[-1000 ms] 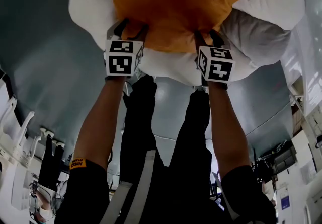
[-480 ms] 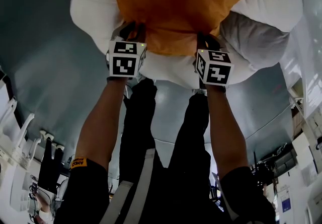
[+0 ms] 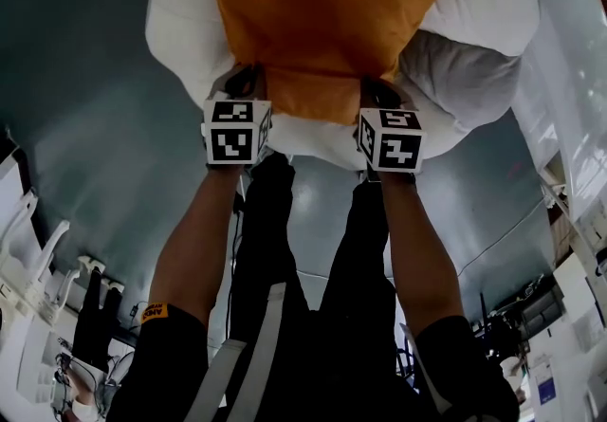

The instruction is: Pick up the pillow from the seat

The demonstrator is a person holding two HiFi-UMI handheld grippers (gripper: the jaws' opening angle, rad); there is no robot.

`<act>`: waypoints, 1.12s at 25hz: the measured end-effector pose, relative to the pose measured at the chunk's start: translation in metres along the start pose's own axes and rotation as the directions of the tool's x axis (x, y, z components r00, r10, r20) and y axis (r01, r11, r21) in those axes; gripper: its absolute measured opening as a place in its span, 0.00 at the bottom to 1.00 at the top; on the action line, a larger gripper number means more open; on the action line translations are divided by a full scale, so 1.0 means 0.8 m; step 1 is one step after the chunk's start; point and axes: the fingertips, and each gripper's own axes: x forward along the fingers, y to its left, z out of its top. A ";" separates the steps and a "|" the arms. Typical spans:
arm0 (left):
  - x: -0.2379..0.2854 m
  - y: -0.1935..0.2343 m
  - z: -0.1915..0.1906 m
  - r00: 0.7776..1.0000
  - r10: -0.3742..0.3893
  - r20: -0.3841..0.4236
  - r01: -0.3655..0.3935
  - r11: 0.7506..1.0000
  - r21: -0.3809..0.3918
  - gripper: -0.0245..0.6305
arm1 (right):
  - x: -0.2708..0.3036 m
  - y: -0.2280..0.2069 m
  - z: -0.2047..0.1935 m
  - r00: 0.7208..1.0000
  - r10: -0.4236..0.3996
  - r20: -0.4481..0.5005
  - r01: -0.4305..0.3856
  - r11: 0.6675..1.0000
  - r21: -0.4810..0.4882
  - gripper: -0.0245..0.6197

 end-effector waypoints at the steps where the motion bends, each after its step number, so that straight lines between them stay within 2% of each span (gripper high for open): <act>1: -0.010 -0.003 0.004 1.000 0.001 0.005 -0.001 1.000 -0.009 0.05 | -0.010 0.002 0.003 1.000 0.003 0.001 -0.003 1.000 -0.002 0.05; 6: -0.072 -0.024 0.024 1.000 0.003 0.026 -0.002 0.999 -0.045 0.04 | -0.075 0.012 0.020 1.000 0.010 0.018 -0.010 1.000 -0.001 0.05; 11: -0.132 -0.046 0.057 0.996 -0.014 0.086 0.021 0.996 -0.081 0.04 | -0.141 0.015 0.051 0.998 0.008 0.068 -0.008 1.000 0.002 0.05; 17: -0.201 -0.069 0.103 0.990 0.002 0.141 0.013 0.995 -0.101 0.04 | -0.214 0.018 0.090 0.992 0.016 0.126 -0.017 1.000 0.007 0.05; 24: -0.282 -0.106 0.131 0.981 0.026 0.194 -0.005 0.994 -0.110 0.04 | -0.301 0.022 0.107 0.981 0.040 0.189 -0.040 0.999 -0.005 0.05; 28: -0.333 -0.140 0.143 0.971 0.041 0.236 -0.013 0.993 -0.119 0.05 | -0.358 0.019 0.111 0.971 0.066 0.230 -0.057 0.997 -0.045 0.05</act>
